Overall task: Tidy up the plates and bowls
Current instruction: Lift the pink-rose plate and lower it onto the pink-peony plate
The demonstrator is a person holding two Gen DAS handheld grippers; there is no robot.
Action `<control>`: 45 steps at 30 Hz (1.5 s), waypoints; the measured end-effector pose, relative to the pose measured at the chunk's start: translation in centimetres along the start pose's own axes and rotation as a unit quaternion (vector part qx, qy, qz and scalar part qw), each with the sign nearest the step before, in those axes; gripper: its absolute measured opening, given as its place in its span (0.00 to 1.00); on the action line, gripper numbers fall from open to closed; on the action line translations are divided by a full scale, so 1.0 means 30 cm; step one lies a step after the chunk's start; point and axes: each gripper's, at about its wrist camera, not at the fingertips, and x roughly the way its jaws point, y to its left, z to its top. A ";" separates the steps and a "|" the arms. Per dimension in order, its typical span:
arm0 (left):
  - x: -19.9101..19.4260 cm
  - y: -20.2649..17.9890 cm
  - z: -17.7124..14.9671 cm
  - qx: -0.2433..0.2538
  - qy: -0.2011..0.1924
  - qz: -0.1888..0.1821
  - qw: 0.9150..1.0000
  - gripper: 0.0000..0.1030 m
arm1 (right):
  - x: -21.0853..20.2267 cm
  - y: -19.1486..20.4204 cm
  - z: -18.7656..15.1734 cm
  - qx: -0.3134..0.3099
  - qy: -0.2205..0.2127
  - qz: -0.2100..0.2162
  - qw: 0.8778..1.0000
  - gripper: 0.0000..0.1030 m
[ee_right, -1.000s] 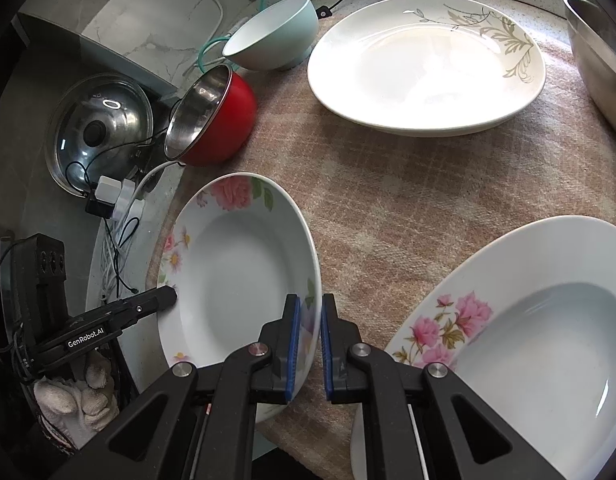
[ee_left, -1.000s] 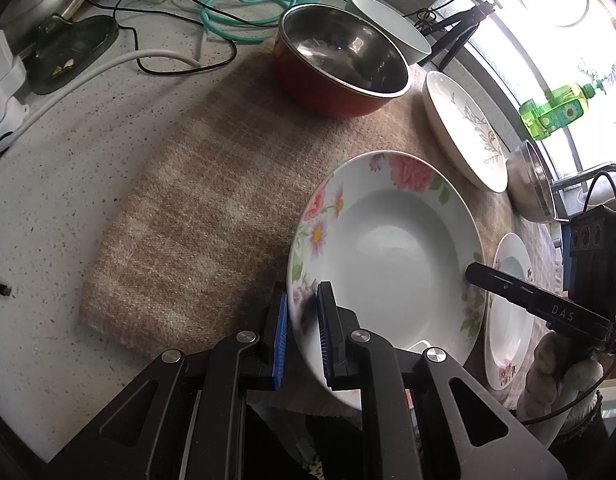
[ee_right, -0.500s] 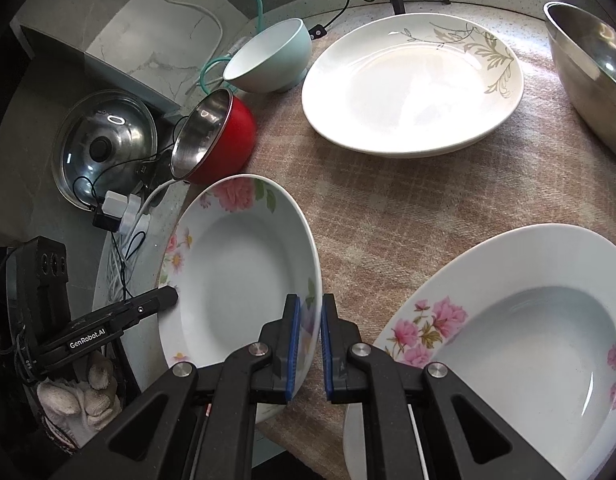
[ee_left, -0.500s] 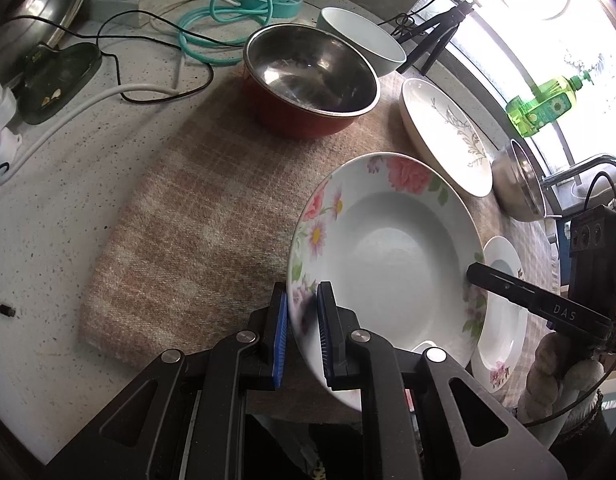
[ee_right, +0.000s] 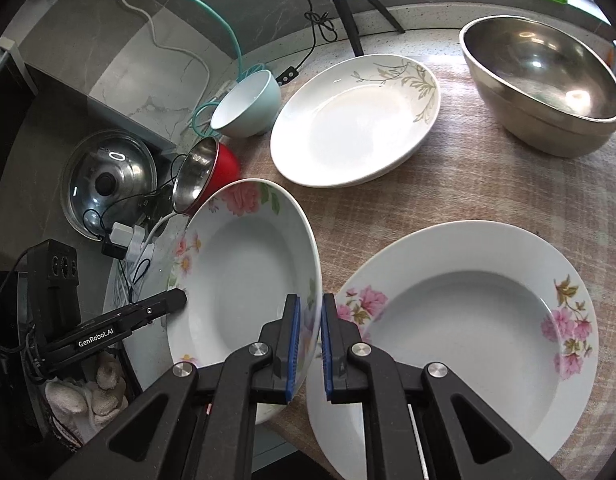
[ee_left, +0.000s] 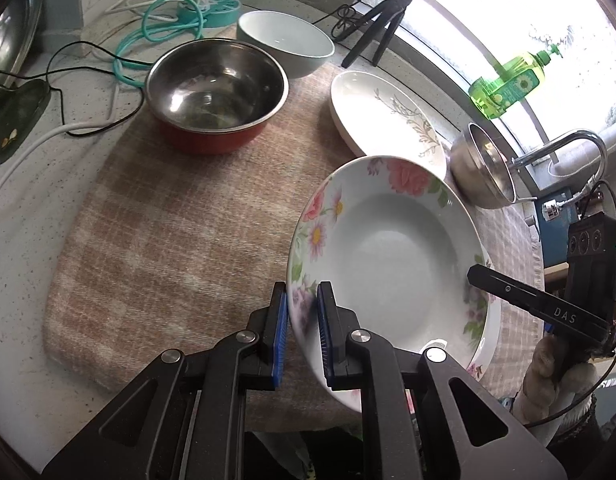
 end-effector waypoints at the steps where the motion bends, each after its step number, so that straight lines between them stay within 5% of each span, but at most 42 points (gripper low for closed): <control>1: 0.005 -0.014 0.001 0.005 0.002 -0.002 1.000 0.12 | -0.014 -0.011 -0.005 0.005 -0.004 -0.002 1.000 0.09; 22: 0.143 -0.290 -0.007 0.077 0.042 -0.040 0.995 0.12 | -0.201 -0.257 -0.134 0.085 -0.041 -0.040 0.995 0.09; 45: 0.230 -0.389 -0.058 0.111 0.074 -0.034 0.990 0.12 | -0.222 -0.396 -0.212 0.126 -0.038 -0.046 0.990 0.09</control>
